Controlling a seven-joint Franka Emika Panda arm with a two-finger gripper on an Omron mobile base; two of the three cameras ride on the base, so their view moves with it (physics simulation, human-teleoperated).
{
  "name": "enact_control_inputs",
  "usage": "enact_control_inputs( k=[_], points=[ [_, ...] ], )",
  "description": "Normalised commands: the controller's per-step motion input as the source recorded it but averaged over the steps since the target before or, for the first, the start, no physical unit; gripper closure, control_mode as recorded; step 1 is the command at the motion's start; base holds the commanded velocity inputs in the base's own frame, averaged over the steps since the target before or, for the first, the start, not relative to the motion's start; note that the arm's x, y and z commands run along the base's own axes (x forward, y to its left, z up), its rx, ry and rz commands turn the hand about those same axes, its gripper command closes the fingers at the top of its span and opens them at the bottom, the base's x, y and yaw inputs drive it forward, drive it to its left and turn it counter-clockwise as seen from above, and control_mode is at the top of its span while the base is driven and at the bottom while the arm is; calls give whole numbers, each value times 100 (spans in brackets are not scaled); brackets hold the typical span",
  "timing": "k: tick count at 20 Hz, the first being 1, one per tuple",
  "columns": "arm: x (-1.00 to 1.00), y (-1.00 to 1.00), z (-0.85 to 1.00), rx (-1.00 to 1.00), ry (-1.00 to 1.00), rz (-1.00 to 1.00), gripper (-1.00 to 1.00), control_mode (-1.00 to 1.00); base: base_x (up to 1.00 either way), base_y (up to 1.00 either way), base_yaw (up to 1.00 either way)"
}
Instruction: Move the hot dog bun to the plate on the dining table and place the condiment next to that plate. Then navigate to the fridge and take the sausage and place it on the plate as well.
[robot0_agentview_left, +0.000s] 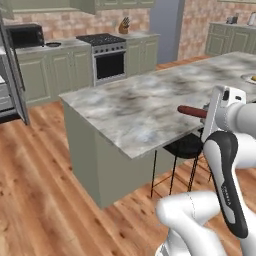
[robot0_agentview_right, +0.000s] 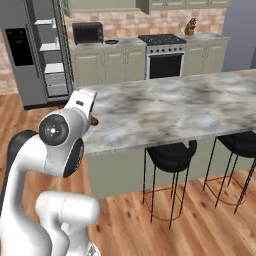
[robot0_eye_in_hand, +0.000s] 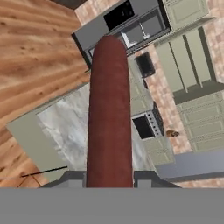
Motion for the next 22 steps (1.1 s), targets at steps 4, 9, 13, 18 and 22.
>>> enact_control_inputs(
  k=[4,9,13,18,22],
  points=[
    [0,0,0,0,0,0,100,100,0,-100,0],
    [0,0,0,0,0,0,100,100,8,-100,0],
    [0,0,0,0,0,0,100,100,13,-100,0],
    [0,0,0,0,0,0,100,100,25,-100,0],
    [0,0,0,0,0,0,100,100,39,-100,0]
  ],
)
